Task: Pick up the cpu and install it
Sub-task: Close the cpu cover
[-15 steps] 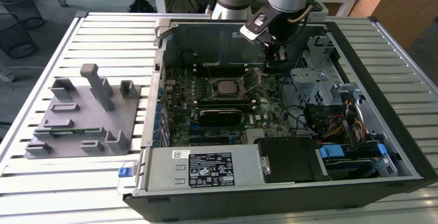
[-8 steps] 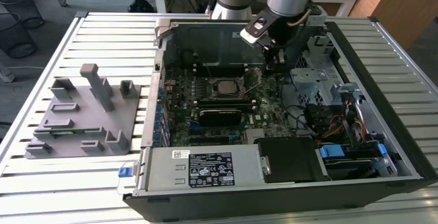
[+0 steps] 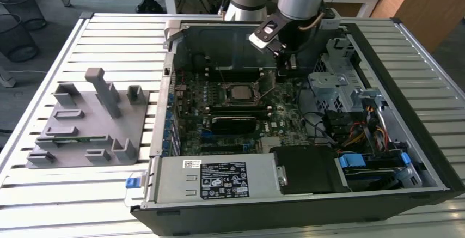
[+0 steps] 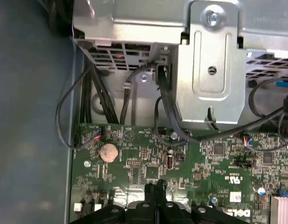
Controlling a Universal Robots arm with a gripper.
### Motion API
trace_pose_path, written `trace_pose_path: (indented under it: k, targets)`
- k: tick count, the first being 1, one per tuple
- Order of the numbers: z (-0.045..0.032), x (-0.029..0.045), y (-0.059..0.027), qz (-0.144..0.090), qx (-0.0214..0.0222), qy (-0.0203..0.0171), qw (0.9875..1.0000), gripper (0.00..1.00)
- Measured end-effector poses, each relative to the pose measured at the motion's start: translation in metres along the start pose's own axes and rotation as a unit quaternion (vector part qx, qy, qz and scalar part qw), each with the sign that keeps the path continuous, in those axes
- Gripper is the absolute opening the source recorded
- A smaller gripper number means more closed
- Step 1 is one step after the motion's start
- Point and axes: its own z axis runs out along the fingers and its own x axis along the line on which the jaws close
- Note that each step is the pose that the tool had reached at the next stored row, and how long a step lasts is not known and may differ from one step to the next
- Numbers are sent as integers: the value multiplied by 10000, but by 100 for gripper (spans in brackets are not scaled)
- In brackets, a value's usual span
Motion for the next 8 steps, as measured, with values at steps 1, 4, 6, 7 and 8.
trace_pose_path:
  k: [1, 4, 6, 7, 8]
  targets:
    - [0, 0, -16, 0, 0, 0, 10000, 11]
    - [0, 2, -64, 0, 0, 0, 10000, 11]
    - [-1, 3, -103, 0, 0, 0, 10000, 11]
    - [0, 4, -120, 0, 0, 0, 10000, 11]
    - [-1, 4, -139, 0, 0, 0, 10000, 11]
